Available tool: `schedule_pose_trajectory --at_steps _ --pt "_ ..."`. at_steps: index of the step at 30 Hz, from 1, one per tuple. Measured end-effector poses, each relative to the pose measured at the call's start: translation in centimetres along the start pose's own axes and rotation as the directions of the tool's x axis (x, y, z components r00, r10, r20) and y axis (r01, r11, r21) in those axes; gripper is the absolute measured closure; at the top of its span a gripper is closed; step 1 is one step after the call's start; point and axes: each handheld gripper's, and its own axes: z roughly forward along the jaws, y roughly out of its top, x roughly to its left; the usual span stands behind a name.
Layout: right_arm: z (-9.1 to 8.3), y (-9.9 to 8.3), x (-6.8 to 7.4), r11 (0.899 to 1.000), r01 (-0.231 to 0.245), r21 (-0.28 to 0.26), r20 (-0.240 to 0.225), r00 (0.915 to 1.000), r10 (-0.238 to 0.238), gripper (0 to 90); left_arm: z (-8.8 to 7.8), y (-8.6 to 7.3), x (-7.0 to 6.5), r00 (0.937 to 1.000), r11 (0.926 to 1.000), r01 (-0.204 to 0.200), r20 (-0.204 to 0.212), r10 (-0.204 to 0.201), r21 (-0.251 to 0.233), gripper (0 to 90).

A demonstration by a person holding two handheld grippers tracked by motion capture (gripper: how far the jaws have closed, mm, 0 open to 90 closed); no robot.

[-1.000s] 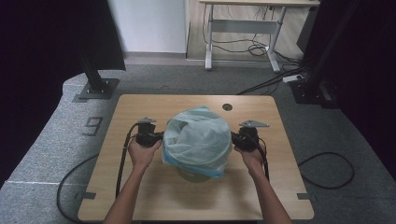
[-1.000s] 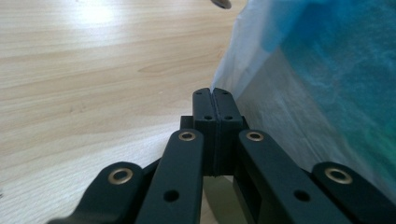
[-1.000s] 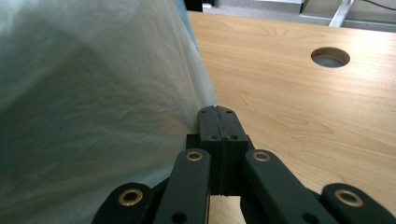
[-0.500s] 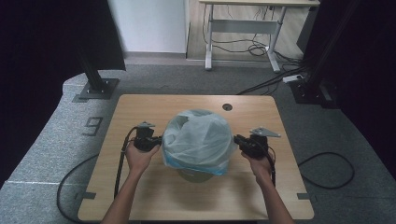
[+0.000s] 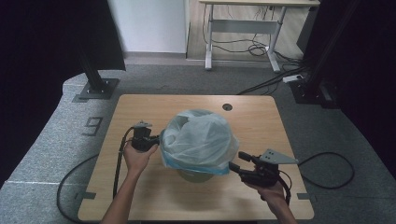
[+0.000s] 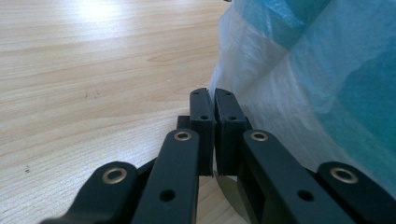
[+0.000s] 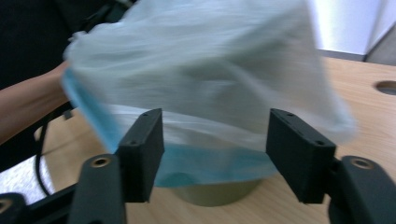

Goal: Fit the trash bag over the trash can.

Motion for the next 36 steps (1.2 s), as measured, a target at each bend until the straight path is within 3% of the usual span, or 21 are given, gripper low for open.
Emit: schedule_pose_trajectory --at_steps 5,8,13,14,17,21,24,28,30,36 --pt "1.7 0.2 2.1 0.999 0.032 0.038 -0.037 0.9989 -0.03 32.5 -0.2 -0.2 0.1 1.0 1.0 0.004 0.002 -0.004 -0.006 86.9" --pt "2.9 0.0 2.3 0.997 0.032 0.067 -0.035 0.9989 -0.03 40.2 -0.3 -0.3 0.2 1.0 1.0 0.0 0.005 0.0 -0.01 86.8" --pt "3.6 -0.3 2.8 0.993 0.084 0.088 0.012 0.9963 -0.085 82.6 -0.2 -0.6 0.5 0.9999 0.9999 0.007 0.014 -0.007 -0.012 86.8" --pt "3.6 -0.4 2.7 0.993 0.089 0.081 0.01 0.9959 -0.09 87.5 -0.2 -0.6 0.6 0.9998 0.9999 0.009 0.016 -0.009 -0.013 86.8" --pt "3.5 -0.7 2.5 0.993 0.088 0.079 -0.002 0.9961 -0.088 88.7 -0.3 -0.8 0.6 0.9999 0.9998 0.007 0.016 -0.007 -0.017 86.9" --pt "3.8 -1.8 2.7 0.986 0.11 0.124 -0.02 0.994 -0.108 88.9 -0.2 -1.1 0.7 0.9999 1.0 0.007 0.013 -0.007 -0.007 87.2" --pt "4.5 -3.4 2.7 0.972 0.137 0.191 -0.018 0.9905 -0.136 88.9 0.0 -1.3 0.9 1.0 1.0 0.001 0.009 -0.001 0.008 87.3" --pt "5.7 -5.8 1.8 0.938 0.186 0.294 0.016 0.9798 -0.199 88.9 0.3 -1.7 1.2 1.0 0.9995 0.002 0.002 -0.002 0.031 87.3" --pt "6.1 -6.7 1.2 0.926 0.193 0.325 0.018 0.9776 -0.21 88.8 0.5 -1.8 1.4 1.0 0.9991 0.005 -0.001 -0.005 0.042 87.3" --pt "6.7 -8.3 0.2 0.913 0.177 0.368 0.018 0.9801 -0.198 88.6 1.8 -2.7 1.2 0.9999 0.9955 -0.01 -0.005 0.01 0.095 86.7"
